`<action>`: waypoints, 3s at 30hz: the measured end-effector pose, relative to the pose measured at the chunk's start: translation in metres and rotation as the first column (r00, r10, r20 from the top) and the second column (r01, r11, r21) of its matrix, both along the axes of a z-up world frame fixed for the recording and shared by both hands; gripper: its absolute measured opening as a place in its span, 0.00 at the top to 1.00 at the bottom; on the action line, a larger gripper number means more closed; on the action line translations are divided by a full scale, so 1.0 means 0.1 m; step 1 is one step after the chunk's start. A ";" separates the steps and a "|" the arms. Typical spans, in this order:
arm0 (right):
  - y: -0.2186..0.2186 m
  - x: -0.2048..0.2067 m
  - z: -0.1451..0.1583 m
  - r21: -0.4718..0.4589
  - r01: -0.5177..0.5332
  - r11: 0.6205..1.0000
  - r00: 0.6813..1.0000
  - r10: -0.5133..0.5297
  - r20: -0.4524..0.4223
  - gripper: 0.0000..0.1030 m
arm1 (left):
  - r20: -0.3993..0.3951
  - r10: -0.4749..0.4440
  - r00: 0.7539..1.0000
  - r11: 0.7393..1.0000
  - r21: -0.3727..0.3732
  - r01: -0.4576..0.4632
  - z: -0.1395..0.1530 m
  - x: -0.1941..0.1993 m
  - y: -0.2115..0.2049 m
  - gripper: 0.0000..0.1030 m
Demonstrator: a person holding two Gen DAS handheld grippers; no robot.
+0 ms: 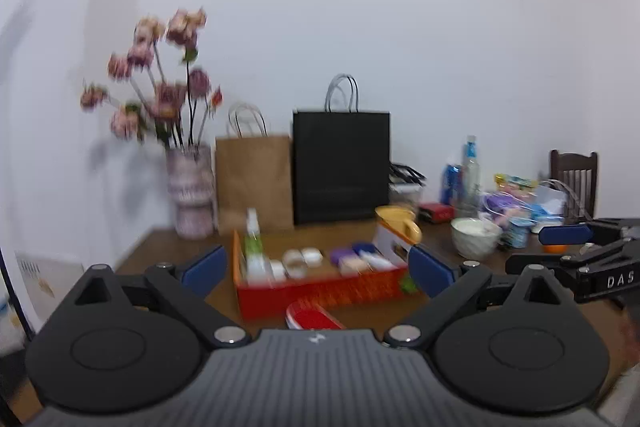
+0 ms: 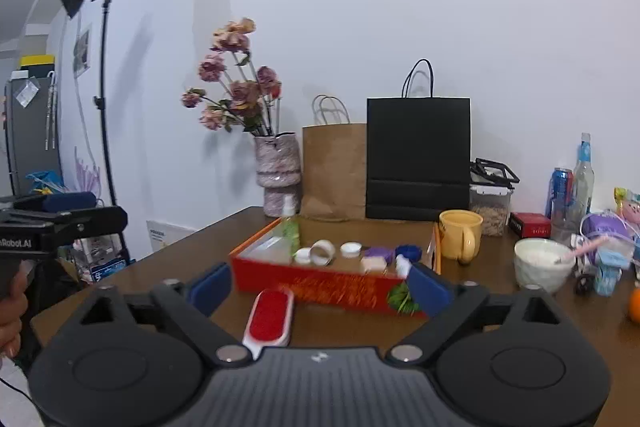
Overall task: Organize rigid objects
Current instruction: 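Withdraw both tools from the box toward the red lint roller, then grasp the lint roller's red brush head with the left tool while the right tool grasps its handle end, then lift the red lint roller with both tools and carry it over the box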
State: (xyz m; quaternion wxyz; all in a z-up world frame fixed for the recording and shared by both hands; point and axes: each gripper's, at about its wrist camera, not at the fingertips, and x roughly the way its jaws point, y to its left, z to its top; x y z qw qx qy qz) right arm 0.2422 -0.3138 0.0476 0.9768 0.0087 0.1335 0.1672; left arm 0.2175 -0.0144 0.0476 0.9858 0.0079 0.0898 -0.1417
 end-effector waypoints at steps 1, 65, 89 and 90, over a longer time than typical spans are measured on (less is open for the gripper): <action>0.02 -0.11 -0.06 -0.002 0.004 1.000 1.000 -0.004 0.007 0.01 | -0.010 -0.005 1.000 1.000 -0.015 0.005 -0.07 -0.10 0.03 0.03; -0.24 1.67 -1.21 -0.008 0.149 0.989 0.931 -0.143 -0.337 0.58 | -0.436 -0.005 0.900 0.998 -0.062 -0.024 -1.26 2.01 0.08 0.20; -0.30 2.13 -1.22 0.118 0.139 0.983 0.871 -0.065 -0.487 0.88 | -0.427 0.005 0.904 0.986 -0.149 -0.075 -1.32 1.93 0.16 0.42; -0.29 2.08 -1.24 0.127 0.142 0.982 0.877 -0.066 -0.476 0.88 | -0.422 0.010 0.906 0.985 -0.152 -0.082 -1.32 1.90 0.18 0.44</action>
